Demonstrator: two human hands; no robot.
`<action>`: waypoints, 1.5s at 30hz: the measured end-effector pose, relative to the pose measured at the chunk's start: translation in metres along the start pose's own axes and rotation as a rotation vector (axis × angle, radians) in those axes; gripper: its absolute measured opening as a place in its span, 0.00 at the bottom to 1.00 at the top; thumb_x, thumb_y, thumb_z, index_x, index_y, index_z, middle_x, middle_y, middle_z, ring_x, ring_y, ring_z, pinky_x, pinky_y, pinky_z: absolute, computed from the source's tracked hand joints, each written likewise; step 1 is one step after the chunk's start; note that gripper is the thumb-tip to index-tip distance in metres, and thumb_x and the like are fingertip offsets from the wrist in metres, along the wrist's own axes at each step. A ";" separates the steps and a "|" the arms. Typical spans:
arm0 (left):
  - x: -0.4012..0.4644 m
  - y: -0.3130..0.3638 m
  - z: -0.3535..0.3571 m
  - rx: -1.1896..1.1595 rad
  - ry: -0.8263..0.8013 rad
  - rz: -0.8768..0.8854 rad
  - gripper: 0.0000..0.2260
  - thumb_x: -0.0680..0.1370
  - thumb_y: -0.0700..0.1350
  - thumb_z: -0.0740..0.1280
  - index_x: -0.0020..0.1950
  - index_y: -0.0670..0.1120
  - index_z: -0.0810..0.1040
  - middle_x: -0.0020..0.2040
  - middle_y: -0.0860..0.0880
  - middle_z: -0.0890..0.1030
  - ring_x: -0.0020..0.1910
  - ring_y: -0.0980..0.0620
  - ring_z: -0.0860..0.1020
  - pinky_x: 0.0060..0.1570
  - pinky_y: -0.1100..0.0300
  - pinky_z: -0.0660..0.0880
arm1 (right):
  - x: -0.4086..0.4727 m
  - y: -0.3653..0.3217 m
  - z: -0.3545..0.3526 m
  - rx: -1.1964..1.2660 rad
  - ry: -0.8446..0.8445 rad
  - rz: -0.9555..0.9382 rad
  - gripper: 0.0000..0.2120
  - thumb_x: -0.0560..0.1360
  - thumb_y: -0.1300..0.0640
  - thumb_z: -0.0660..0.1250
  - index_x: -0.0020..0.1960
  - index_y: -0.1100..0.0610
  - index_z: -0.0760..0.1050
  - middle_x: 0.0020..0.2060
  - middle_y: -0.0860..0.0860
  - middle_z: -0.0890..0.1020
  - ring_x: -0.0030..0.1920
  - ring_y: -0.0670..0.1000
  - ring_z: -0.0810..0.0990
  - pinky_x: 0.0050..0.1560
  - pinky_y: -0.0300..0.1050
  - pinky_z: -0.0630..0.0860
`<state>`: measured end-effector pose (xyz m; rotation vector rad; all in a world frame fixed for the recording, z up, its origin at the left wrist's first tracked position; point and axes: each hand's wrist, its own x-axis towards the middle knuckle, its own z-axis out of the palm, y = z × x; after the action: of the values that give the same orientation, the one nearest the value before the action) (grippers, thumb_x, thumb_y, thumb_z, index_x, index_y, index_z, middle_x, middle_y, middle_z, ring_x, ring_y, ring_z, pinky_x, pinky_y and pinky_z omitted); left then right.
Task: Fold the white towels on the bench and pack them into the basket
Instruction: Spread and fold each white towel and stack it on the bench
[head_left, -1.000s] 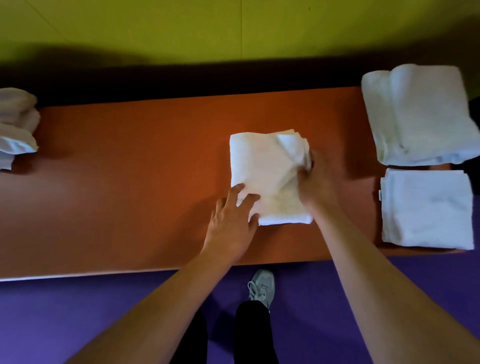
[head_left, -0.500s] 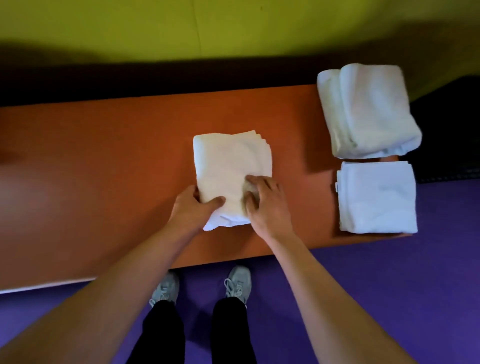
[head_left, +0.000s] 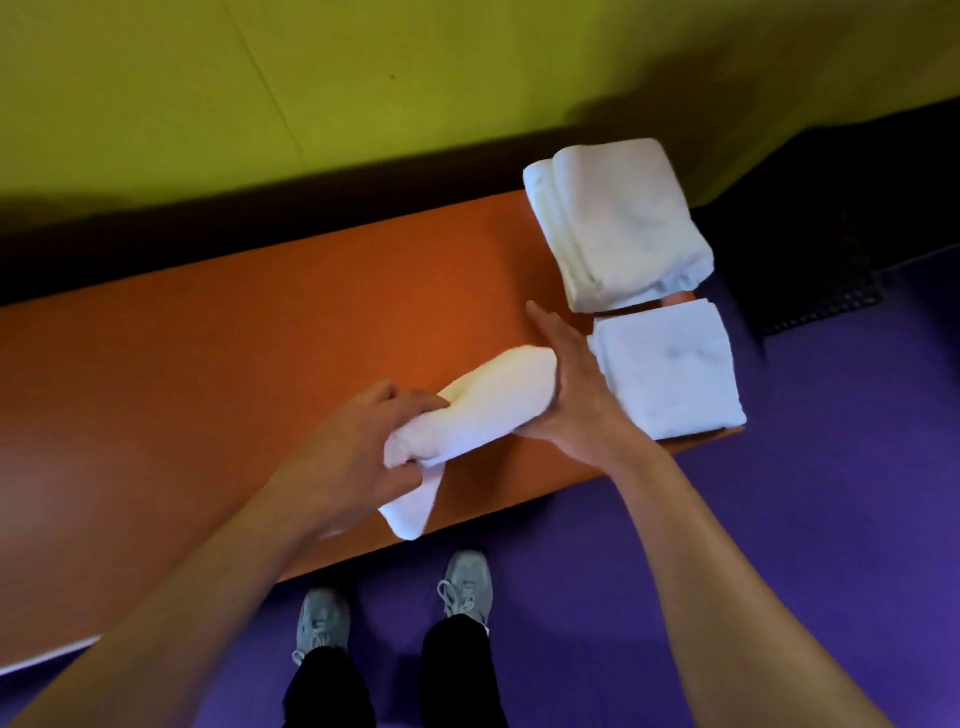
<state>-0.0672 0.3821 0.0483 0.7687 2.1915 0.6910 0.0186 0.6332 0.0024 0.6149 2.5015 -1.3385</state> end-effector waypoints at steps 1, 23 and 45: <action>0.001 0.006 0.000 0.039 -0.025 0.016 0.27 0.67 0.58 0.63 0.67 0.64 0.73 0.51 0.61 0.71 0.48 0.59 0.74 0.44 0.54 0.74 | -0.005 0.004 -0.006 -0.013 -0.040 -0.017 0.54 0.61 0.58 0.84 0.72 0.26 0.58 0.80 0.42 0.57 0.79 0.48 0.58 0.77 0.60 0.63; 0.142 0.131 0.128 -0.817 0.200 -0.170 0.25 0.72 0.36 0.77 0.65 0.53 0.75 0.55 0.56 0.81 0.45 0.64 0.81 0.45 0.62 0.80 | -0.058 0.133 -0.146 0.431 0.518 0.376 0.15 0.73 0.44 0.76 0.57 0.48 0.80 0.46 0.45 0.87 0.44 0.45 0.86 0.42 0.44 0.82; 0.151 0.103 0.202 0.729 -0.025 0.244 0.38 0.82 0.58 0.60 0.81 0.57 0.36 0.80 0.45 0.30 0.78 0.39 0.30 0.79 0.44 0.50 | -0.040 0.199 -0.069 -0.450 0.377 0.250 0.28 0.86 0.44 0.49 0.83 0.45 0.47 0.83 0.51 0.48 0.82 0.55 0.50 0.81 0.56 0.49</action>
<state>0.0304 0.6057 -0.0725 1.4107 2.3497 -0.0434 0.1468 0.7787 -0.0894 1.1015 2.7583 -0.5812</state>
